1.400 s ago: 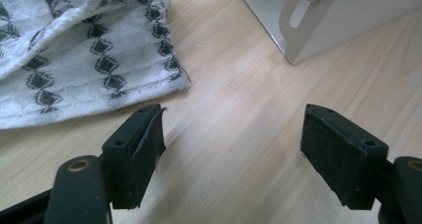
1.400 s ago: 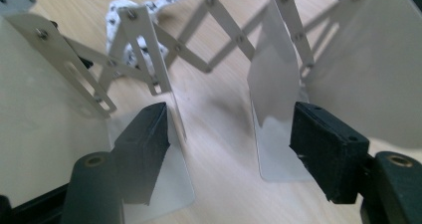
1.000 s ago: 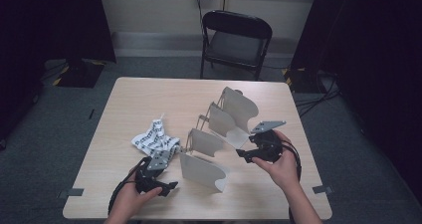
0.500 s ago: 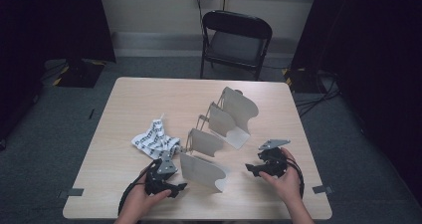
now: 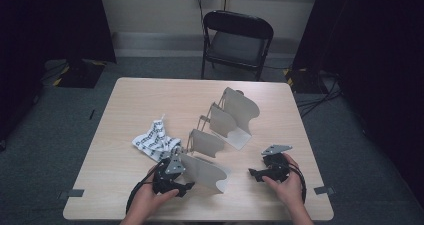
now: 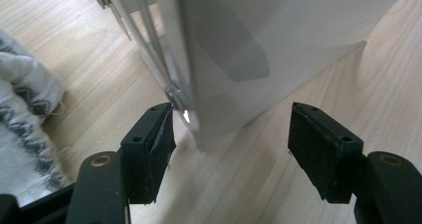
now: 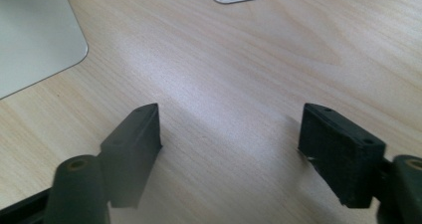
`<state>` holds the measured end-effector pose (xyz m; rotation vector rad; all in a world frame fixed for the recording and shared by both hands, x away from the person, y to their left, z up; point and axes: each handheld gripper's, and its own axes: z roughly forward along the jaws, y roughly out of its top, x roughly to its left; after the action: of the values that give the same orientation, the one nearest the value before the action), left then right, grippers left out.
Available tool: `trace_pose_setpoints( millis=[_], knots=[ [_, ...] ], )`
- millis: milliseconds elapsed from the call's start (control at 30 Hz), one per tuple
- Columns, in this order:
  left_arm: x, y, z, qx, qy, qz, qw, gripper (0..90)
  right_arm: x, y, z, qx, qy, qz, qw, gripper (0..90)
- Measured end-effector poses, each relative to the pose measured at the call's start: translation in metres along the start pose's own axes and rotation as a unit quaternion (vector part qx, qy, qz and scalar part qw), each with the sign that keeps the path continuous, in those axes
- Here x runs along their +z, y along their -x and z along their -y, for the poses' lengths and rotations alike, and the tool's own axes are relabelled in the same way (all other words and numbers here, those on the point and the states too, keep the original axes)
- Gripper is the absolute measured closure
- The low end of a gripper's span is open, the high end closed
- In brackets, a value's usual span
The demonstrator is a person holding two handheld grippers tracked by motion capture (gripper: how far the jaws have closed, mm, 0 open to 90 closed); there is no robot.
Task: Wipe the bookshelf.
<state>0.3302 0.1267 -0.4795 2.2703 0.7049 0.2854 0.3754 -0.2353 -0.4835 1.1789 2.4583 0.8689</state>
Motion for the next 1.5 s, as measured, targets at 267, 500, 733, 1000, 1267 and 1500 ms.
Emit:
trace_pose_setpoints(
  millis=[267, 500, 733, 1000, 1267, 1500],
  knots=[
    [0.000, 0.002, -0.001, 0.002, -0.002, -0.001, 1.0000, 33.9, -0.006, -0.004, -0.026, -0.002, 0.017, -0.019, 0.9997, 31.5],
    [0.002, 0.012, -0.002, 0.003, 0.005, 0.010, 0.9999, 33.4, -0.005, -0.008, -0.037, -0.009, 0.024, -0.018, 0.9995, 29.7],
    [0.005, 0.025, -0.005, 0.009, 0.005, 0.019, 0.9998, 32.5, -0.006, -0.002, -0.022, -0.005, 0.011, -0.010, 0.9999, 26.9],
    [0.004, 0.029, -0.005, 0.013, 0.001, 0.034, 0.9993, 32.4, -0.007, 0.002, -0.009, -0.006, 0.010, -0.004, 0.9999, 24.4],
    [-0.007, 0.014, 0.001, 0.003, -0.008, 0.014, 0.9999, 31.8, -0.003, -0.004, -0.002, -0.019, 0.008, -0.002, 0.9998, 21.0],
    [-0.013, -0.004, 0.008, -0.008, -0.021, -0.002, 0.9998, 31.0, 0.001, -0.005, 0.004, -0.019, 0.004, -0.006, 0.9998, 15.5]
  ],
)
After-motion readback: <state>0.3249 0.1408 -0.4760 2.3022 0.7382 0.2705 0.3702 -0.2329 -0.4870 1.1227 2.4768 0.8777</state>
